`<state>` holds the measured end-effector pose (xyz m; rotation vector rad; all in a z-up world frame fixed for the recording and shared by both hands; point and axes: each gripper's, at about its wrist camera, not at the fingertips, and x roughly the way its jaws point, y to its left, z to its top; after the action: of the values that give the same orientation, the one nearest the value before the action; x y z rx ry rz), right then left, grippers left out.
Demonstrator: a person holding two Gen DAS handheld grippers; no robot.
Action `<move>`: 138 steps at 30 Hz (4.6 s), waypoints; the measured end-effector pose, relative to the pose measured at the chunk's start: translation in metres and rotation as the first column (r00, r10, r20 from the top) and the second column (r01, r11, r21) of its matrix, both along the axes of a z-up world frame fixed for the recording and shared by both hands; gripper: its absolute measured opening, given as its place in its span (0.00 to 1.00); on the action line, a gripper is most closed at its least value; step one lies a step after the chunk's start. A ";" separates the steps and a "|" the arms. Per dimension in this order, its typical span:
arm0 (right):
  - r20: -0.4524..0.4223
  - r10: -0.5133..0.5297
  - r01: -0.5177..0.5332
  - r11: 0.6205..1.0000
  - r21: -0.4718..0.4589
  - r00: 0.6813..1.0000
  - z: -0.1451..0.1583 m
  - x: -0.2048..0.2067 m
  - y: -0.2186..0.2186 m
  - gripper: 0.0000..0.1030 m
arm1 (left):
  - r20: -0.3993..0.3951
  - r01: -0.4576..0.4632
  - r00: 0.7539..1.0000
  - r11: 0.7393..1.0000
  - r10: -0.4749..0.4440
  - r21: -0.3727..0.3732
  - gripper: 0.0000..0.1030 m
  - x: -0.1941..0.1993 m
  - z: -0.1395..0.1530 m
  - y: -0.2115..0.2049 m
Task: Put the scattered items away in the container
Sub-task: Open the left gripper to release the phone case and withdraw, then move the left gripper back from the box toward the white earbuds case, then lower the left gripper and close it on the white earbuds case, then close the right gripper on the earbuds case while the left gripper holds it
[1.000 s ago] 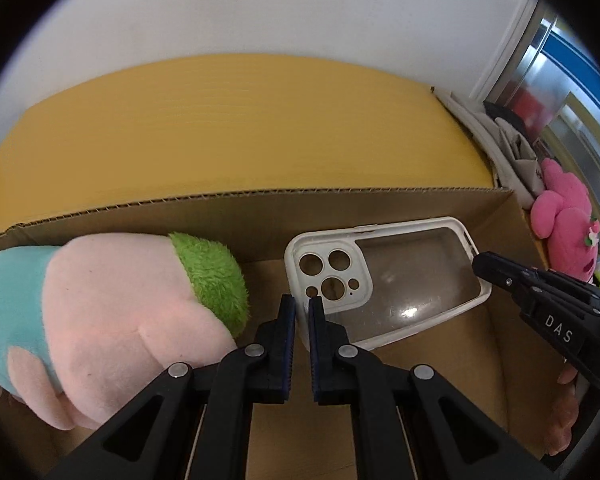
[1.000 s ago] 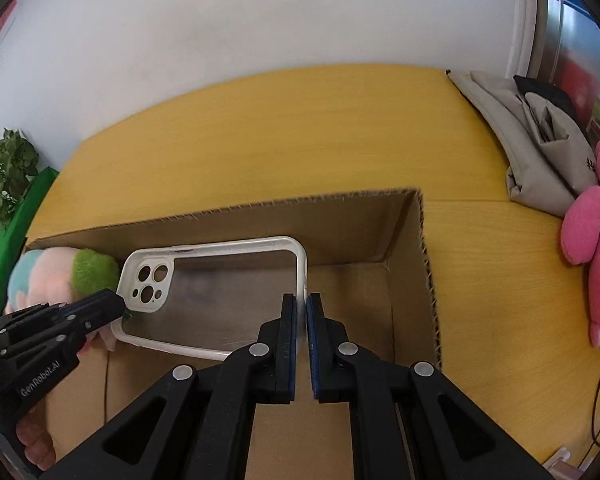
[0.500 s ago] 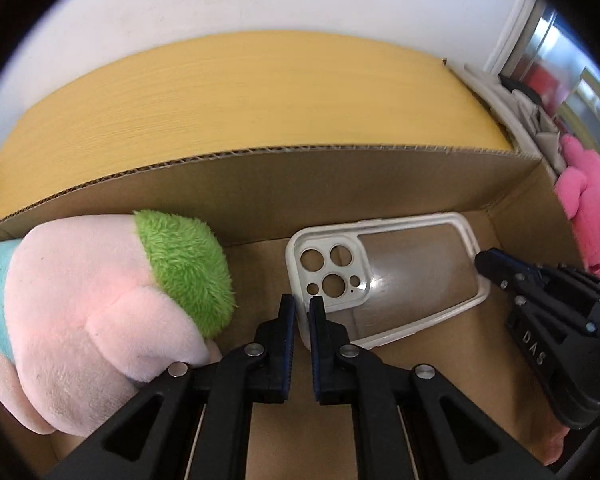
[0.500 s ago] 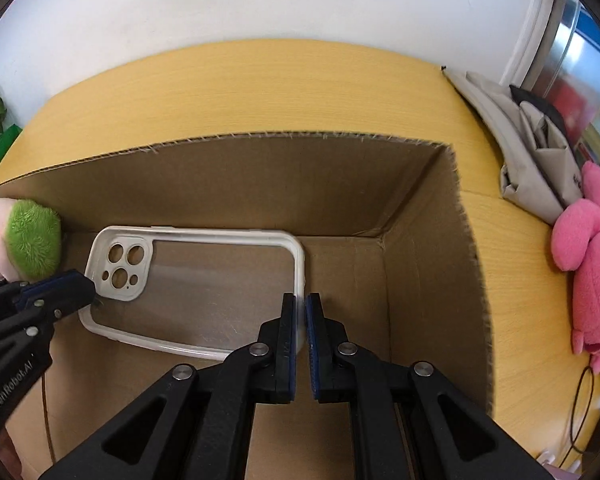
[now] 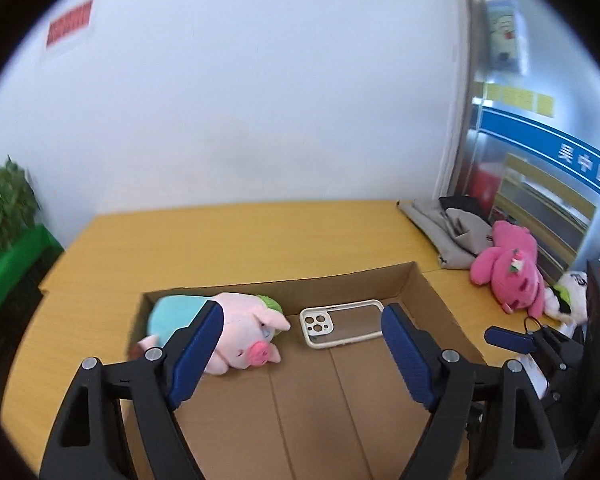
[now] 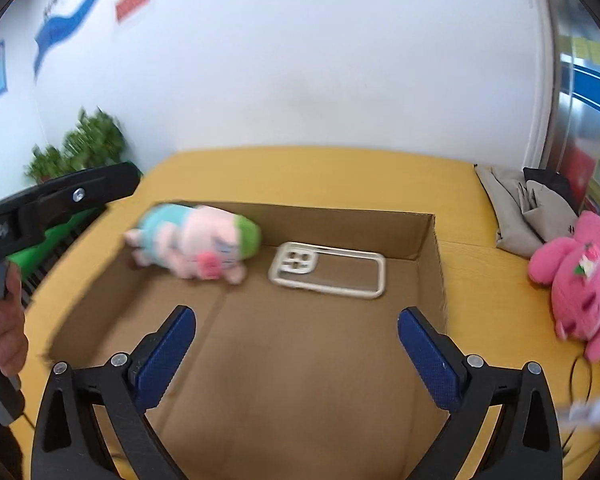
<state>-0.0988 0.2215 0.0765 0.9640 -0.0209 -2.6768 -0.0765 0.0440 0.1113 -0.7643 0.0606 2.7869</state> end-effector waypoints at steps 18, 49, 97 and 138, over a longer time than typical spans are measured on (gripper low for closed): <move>-0.034 -0.121 0.123 0.990 0.065 0.992 -0.032 0.137 -0.035 1.00 | 0.018 -0.100 0.995 0.994 0.101 -0.050 0.79 0.149 -0.054 -0.021; -0.075 -0.158 0.166 0.981 0.105 0.985 -0.027 0.163 -0.033 1.00 | 0.052 -0.112 0.992 0.994 0.112 -0.009 0.79 0.155 -0.073 -0.025; 0.001 -0.115 0.114 0.988 0.104 0.993 -0.059 0.159 -0.049 1.00 | 0.217 -0.182 0.960 0.983 0.177 0.003 0.79 0.138 -0.122 -0.091; 0.311 0.326 -0.327 0.944 -0.048 0.893 -0.126 0.175 -0.122 0.99 | 0.382 0.480 0.826 0.873 -0.415 -0.089 0.42 0.194 -0.206 -0.054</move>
<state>0.0759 0.0994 -0.0499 1.2644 0.0756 -2.1983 0.1173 -0.0095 -0.0944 -1.1185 0.3835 2.1822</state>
